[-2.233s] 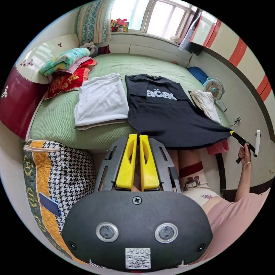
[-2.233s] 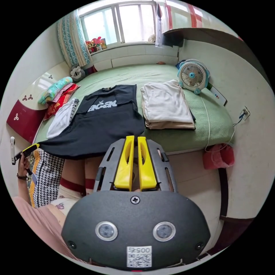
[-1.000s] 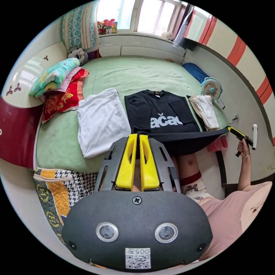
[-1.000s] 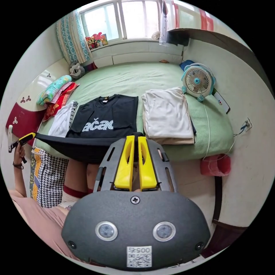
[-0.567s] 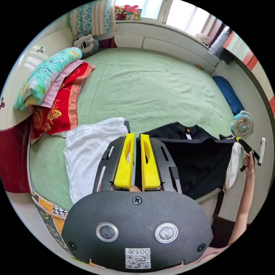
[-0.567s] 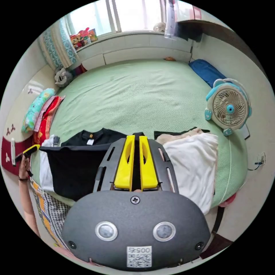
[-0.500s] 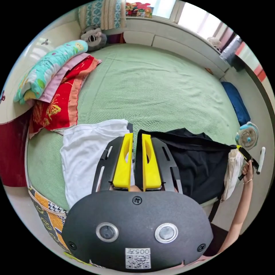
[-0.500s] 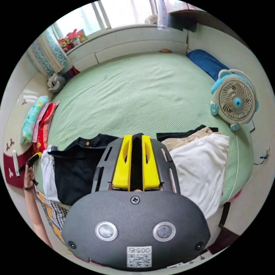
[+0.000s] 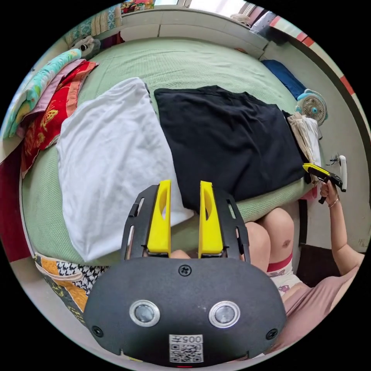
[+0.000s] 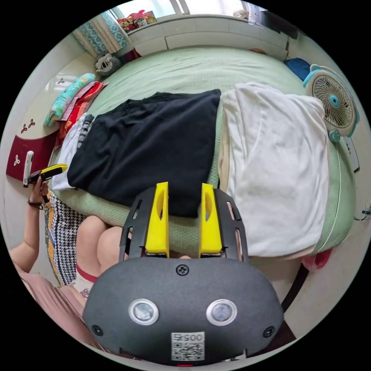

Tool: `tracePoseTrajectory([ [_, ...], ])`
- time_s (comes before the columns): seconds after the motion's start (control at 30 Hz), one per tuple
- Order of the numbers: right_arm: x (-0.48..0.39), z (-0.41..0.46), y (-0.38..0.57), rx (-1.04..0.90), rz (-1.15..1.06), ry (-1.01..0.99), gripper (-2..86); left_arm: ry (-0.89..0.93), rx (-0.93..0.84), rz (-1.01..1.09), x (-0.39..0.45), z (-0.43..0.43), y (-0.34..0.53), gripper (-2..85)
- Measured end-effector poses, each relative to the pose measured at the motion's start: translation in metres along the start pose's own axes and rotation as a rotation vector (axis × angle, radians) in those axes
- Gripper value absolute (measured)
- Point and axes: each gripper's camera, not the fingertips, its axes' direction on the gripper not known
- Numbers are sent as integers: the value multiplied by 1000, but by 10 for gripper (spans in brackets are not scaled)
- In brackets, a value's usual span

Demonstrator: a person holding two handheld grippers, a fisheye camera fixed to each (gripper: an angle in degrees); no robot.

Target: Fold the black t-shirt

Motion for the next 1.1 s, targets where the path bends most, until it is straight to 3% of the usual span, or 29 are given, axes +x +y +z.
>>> tracePoseTrajectory([
  [0.1, 10, 18, 21, -43, 59, 8, 104, -20, 4, -29, -2, 10, 25, 117],
  [0.5, 28, 40, 35, 83, 104, -48, 112, 30, 75, -72, 2, 29, 76, 112],
  [0.63, 17, 64, 26, 39, 75, -56, 67, 26, 94, -63, 11, 39, 79, 111],
  [0.77, 11, 54, 30, 62, 46, 72, 1, 6, 95, -55, 15, 50, 79, 110],
  [1.1, 34, 74, 32, 27, 138, 83, -9, -86, 81, -26, 19, 105, 65, 112],
])
